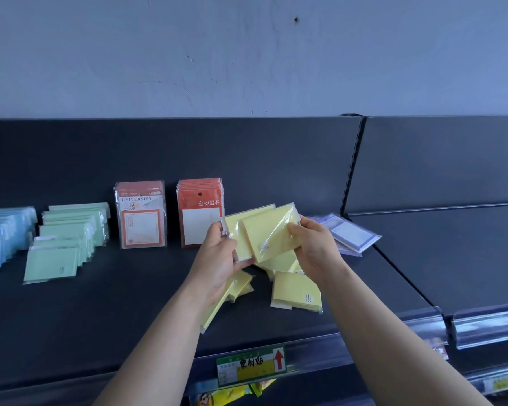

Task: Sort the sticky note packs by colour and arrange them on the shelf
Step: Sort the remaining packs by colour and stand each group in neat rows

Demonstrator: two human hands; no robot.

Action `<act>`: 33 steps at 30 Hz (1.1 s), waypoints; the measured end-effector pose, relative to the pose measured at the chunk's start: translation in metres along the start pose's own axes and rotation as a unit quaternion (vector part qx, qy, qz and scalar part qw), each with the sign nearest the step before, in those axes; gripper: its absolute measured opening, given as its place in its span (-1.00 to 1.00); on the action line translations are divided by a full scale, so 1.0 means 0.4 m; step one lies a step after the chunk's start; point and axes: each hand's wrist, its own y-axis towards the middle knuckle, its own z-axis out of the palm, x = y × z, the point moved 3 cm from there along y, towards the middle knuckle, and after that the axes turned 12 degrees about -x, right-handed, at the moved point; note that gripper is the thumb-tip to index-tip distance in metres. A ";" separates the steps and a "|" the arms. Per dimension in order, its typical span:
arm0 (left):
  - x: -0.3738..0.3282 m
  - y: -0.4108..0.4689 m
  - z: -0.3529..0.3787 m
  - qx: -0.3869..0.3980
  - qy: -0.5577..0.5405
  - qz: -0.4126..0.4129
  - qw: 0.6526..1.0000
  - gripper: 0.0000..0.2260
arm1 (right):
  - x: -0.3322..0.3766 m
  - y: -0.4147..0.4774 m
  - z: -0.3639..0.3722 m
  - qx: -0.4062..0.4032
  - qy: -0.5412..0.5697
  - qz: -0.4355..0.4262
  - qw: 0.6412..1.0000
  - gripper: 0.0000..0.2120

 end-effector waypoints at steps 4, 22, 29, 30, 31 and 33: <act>0.001 -0.015 0.025 0.017 0.043 0.020 0.999 -0.76 | -0.011 0.000 0.033 0.012 -0.014 0.012 1.000 -0.83; -0.012 0.052 -0.134 -0.187 0.064 0.034 0.980 -0.75 | -0.006 0.018 -0.030 0.079 -0.615 -0.138 0.772 -0.43; -0.017 0.040 -0.130 -0.172 0.089 0.047 0.980 -0.74 | 0.010 0.008 -0.027 0.073 -0.534 -0.124 0.833 -0.59; -0.019 0.038 -0.130 -0.169 0.091 0.051 0.980 -0.75 | 0.014 0.004 -0.027 0.068 -0.508 -0.135 0.848 -0.63; -0.023 0.033 -0.128 -0.168 0.090 0.056 0.980 -0.76 | 0.017 0.003 -0.030 0.060 -0.479 -0.147 0.863 -0.66; -0.031 0.028 -0.124 -0.164 0.076 0.065 0.981 -0.75 | 0.027 0.005 -0.043 0.037 -0.390 -0.152 0.908 -0.72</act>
